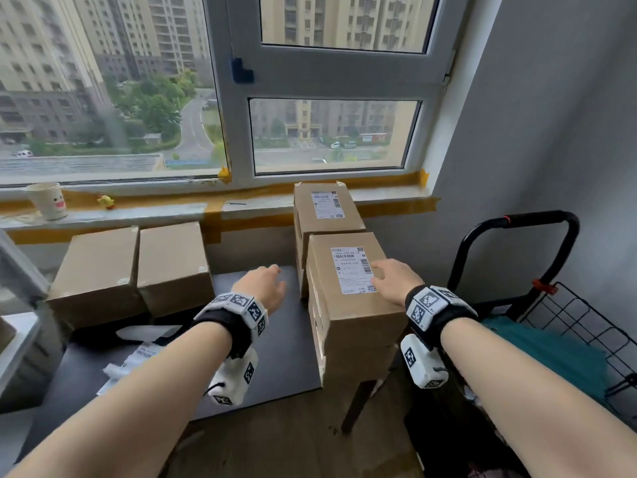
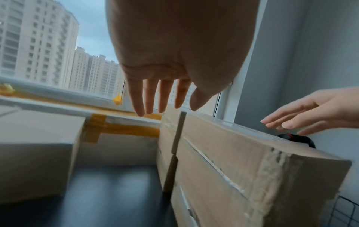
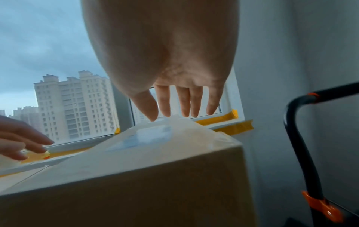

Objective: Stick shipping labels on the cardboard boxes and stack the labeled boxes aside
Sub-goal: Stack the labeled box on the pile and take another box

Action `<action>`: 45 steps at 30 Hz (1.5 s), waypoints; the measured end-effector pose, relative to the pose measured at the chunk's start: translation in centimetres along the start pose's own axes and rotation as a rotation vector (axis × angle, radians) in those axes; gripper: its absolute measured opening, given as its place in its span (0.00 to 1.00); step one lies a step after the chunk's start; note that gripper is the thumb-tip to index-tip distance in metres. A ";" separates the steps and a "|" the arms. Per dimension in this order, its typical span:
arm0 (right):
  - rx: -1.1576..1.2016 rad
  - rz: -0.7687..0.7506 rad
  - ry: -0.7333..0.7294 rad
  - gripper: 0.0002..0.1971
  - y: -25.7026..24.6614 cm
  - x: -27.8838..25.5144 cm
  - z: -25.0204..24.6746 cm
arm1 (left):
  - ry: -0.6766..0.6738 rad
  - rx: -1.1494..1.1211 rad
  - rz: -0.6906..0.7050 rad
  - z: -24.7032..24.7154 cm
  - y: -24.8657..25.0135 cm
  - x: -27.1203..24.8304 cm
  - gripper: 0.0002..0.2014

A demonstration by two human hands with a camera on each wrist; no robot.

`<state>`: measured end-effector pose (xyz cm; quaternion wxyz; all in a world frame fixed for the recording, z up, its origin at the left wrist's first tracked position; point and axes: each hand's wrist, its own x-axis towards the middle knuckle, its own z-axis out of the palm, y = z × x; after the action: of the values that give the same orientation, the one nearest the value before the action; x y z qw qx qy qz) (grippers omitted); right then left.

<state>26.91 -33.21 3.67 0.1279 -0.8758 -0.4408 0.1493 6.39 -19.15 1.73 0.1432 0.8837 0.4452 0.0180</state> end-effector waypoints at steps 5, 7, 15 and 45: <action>-0.165 -0.084 0.027 0.21 -6.6 -0.9 0.6 | 0.065 0.136 0.023 -2.7 -5.1 -1.4 0.19; -0.198 -0.110 0.042 0.20 -9.6 -1.0 1.6 | 0.078 0.169 0.033 -3.3 -7.6 -2.2 0.18; -0.206 -0.232 -0.039 0.22 -20.6 1.8 7.8 | 0.075 0.173 -0.068 -4.6 -18.2 -3.4 0.17; 0.566 -0.018 -0.387 0.49 -31.8 25.1 25.2 | 0.045 -0.584 -0.674 1.9 -31.6 14.5 0.18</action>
<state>8.38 7.81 -12.04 0.2812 -0.7570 -0.4057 0.4280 -9.29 9.65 -10.01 0.3752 0.6110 0.6877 0.1145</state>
